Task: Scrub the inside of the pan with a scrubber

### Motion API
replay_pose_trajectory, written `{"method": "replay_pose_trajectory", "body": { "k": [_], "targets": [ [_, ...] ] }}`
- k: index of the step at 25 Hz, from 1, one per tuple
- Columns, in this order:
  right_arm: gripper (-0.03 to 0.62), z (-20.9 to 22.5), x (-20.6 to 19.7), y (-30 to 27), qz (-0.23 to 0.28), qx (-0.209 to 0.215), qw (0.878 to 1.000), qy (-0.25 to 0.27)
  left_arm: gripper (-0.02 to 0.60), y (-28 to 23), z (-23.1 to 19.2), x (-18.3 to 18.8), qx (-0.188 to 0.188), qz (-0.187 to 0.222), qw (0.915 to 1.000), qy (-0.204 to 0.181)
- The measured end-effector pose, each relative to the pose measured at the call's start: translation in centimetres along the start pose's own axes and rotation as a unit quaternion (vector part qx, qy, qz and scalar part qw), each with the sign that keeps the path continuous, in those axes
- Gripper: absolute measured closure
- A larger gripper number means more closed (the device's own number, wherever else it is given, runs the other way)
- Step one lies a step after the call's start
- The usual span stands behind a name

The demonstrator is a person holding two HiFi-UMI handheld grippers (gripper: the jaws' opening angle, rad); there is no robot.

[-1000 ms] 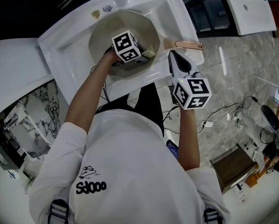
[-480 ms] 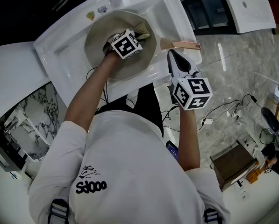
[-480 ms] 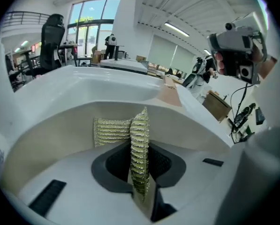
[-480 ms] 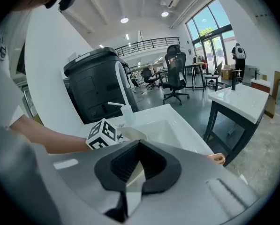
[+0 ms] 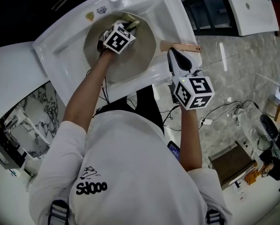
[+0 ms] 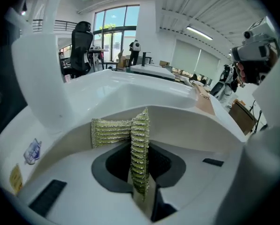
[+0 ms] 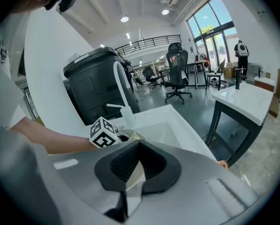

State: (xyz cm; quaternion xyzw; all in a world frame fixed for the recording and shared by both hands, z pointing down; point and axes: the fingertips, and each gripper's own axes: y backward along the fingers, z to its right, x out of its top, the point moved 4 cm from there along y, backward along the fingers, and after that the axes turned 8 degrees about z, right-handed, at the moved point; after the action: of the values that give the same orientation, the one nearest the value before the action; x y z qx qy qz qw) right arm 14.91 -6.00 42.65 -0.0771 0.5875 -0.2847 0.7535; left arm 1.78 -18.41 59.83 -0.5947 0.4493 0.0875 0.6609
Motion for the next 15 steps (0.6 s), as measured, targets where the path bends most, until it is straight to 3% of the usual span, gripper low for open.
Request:
{"method": "replay_pose_trajectory", "body": {
  "k": [7, 11, 15],
  "targets": [
    [0.585, 0.0, 1.2, -1.4, -0.001, 0.021, 1.0, 0.006, 0.515, 0.5, -1.3, -0.4, 0.037, -0.004, 0.9993, -0.001],
    [0.585, 0.2, 1.3, -1.5, -0.006, 0.024, 1.0, 0.009, 0.515, -0.4, -0.2, -0.9, 0.005, -0.032, 0.9995, -0.005],
    [0.585, 0.3, 0.8, -1.4, -0.013, 0.024, 1.0, 0.012, 0.515, -0.6, 0.3, -1.4, -0.024, -0.035, 0.9991, 0.007]
  ]
}}
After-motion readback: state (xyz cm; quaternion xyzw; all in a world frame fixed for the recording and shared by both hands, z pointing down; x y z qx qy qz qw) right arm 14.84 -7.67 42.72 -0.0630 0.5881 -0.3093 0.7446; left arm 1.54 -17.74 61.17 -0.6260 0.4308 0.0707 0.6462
